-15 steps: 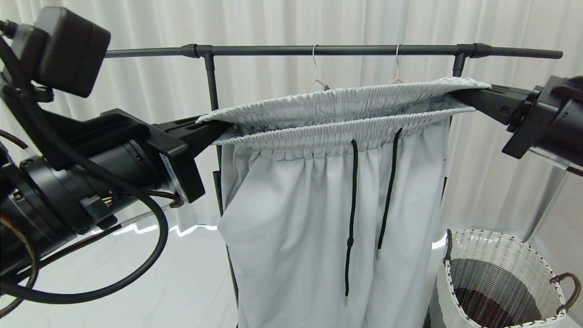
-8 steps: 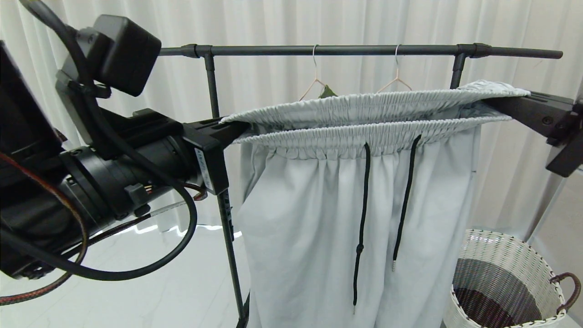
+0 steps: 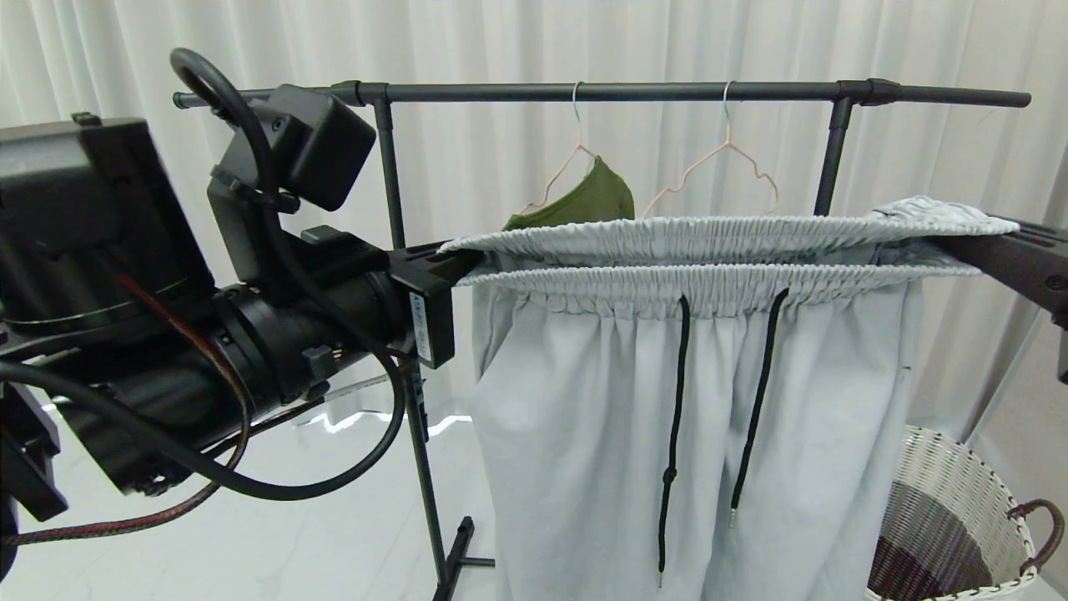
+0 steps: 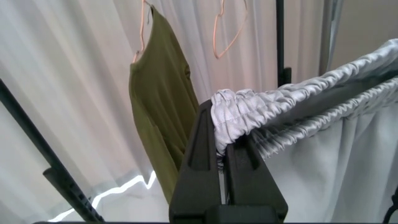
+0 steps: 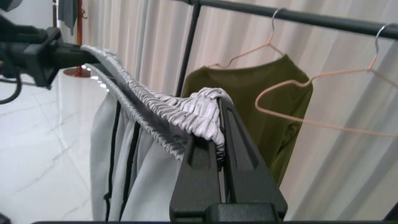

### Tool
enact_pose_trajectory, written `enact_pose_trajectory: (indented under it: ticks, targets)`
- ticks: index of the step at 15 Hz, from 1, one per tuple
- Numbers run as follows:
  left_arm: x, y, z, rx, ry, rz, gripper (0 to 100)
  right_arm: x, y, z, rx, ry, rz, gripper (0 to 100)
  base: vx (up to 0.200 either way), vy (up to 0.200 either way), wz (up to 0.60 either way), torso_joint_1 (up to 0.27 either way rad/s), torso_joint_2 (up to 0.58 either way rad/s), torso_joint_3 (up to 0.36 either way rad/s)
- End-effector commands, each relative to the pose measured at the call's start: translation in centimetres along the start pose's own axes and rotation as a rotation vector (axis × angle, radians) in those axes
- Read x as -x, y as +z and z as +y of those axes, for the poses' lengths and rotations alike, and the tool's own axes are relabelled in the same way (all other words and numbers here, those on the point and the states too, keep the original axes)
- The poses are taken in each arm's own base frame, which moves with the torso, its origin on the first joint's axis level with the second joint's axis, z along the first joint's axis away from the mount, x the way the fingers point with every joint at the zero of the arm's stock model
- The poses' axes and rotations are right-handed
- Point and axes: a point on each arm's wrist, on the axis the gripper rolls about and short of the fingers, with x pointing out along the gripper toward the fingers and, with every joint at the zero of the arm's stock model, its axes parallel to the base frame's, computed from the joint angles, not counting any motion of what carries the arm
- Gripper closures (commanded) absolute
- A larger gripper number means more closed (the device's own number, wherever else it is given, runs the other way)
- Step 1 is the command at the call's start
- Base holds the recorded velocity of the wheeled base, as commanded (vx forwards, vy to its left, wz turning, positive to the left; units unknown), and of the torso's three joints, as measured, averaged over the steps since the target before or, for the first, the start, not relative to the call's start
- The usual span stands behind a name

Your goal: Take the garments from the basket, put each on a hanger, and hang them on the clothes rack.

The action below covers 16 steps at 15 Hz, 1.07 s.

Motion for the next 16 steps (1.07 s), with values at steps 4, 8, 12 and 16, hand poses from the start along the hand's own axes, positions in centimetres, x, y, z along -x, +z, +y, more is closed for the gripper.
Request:
enact_pose_trajectory:
  ticks: [4, 8, 12, 16]
  targets:
    - [-0.81, -0.61, -0.21, -0.002, -0.007, 0.025, 100, 0.27, -0.63, 0.12, -0.006, 0.002, 0.018, 100, 0.0, 0.0, 0.0, 0.0, 0.0, 0.0]
    - [-0.65, -0.5, -0.18, -0.001, -0.006, 0.021, 100, 0.37, -0.41, 0.15, -0.002, 0.002, 0.009, 100, 0.0, 0.0, 0.0, 0.0, 0.0, 0.0]
    - [-0.53, -0.68, -0.24, -0.002, -0.009, 0.026, 100, 0.44, -0.35, 0.17, -0.001, 0.0, 0.006, 100, 0.0, 0.0, 0.0, 0.0, 0.0, 0.0]
    - [-0.57, -0.72, -0.29, -0.002, -0.01, 0.028, 100, 0.46, -0.52, 0.18, -0.001, 0.0, 0.012, 100, 0.0, 0.0, 0.0, 0.0, 0.0, 0.0]
